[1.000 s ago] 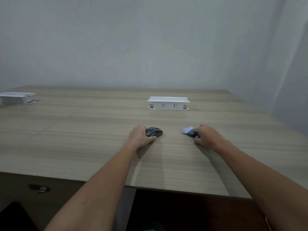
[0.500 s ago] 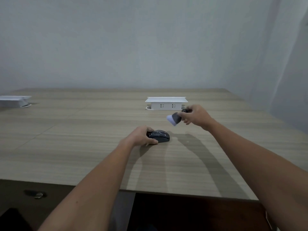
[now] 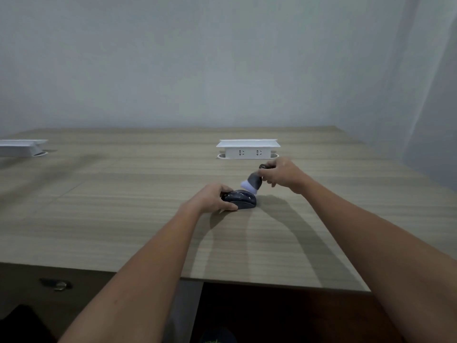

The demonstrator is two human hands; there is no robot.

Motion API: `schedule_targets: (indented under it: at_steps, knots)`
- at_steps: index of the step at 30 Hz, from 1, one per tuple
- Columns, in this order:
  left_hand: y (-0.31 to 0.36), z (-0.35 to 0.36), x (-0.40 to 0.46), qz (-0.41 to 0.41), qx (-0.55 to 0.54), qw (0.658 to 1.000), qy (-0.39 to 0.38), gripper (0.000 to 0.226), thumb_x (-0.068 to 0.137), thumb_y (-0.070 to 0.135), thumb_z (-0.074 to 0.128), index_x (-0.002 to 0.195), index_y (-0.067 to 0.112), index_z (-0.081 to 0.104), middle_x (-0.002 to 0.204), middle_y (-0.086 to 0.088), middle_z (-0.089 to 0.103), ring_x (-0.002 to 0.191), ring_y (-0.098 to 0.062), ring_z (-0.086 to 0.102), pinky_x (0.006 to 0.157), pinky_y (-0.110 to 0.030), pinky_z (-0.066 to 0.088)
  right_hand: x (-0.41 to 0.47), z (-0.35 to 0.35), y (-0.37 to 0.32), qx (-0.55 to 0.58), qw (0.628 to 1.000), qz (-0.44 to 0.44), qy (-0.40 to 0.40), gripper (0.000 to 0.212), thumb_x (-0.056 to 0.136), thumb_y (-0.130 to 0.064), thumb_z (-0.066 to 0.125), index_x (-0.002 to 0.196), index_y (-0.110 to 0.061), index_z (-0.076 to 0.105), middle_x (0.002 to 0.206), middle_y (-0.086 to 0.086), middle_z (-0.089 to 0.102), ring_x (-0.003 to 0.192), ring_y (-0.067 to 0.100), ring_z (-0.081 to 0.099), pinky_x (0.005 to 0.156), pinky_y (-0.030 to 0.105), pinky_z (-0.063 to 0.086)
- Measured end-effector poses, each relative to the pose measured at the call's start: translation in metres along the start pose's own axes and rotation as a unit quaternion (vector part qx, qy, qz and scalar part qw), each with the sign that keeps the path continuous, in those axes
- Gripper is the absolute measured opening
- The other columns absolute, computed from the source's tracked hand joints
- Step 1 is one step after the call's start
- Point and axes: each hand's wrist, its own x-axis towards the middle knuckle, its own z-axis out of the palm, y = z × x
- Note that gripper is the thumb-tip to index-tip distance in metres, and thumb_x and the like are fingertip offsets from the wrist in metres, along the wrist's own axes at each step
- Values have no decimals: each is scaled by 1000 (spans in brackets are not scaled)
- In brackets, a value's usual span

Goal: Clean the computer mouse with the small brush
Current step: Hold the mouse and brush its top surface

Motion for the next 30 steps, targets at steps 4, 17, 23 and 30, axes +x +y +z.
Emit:
schedule_targets:
  at_steps: [4, 17, 23, 30]
  knots:
    - [2, -1, 1, 2, 8, 1000, -1, 37, 76, 32, 82, 110, 21, 74, 85, 12, 70, 78, -5, 60, 66, -19, 39, 0, 3, -2, -117, 993, 8, 1, 20, 78, -9, 66, 59, -5, 61, 54, 6, 51, 54, 20, 48, 45, 23, 38]
    - [2, 2, -2, -17, 5, 1000, 9, 38, 74, 35, 83, 108, 21, 75, 93, 3, 76, 86, -15, 67, 73, -26, 47, 1, 11, -4, -4, 1000, -1, 5, 22, 81, -16, 71, 73, 4, 69, 62, 7, 60, 53, 15, 53, 46, 22, 44]
    - [4, 2, -2, -27, 6, 1000, 13, 39, 73, 36, 84, 107, 19, 75, 94, 2, 76, 83, -12, 65, 66, -22, 43, 7, 7, -6, -52, 996, 53, 51, 19, 83, -11, 66, 78, 7, 71, 68, 14, 63, 53, 21, 55, 47, 26, 48]
    - [8, 3, -3, -39, 5, 999, 28, 38, 72, 36, 85, 104, 17, 75, 87, 3, 74, 77, -12, 63, 61, -22, 41, -4, 4, -8, -69, 996, 46, -9, 21, 83, -10, 67, 62, -7, 64, 58, 6, 61, 52, 17, 56, 46, 22, 47]
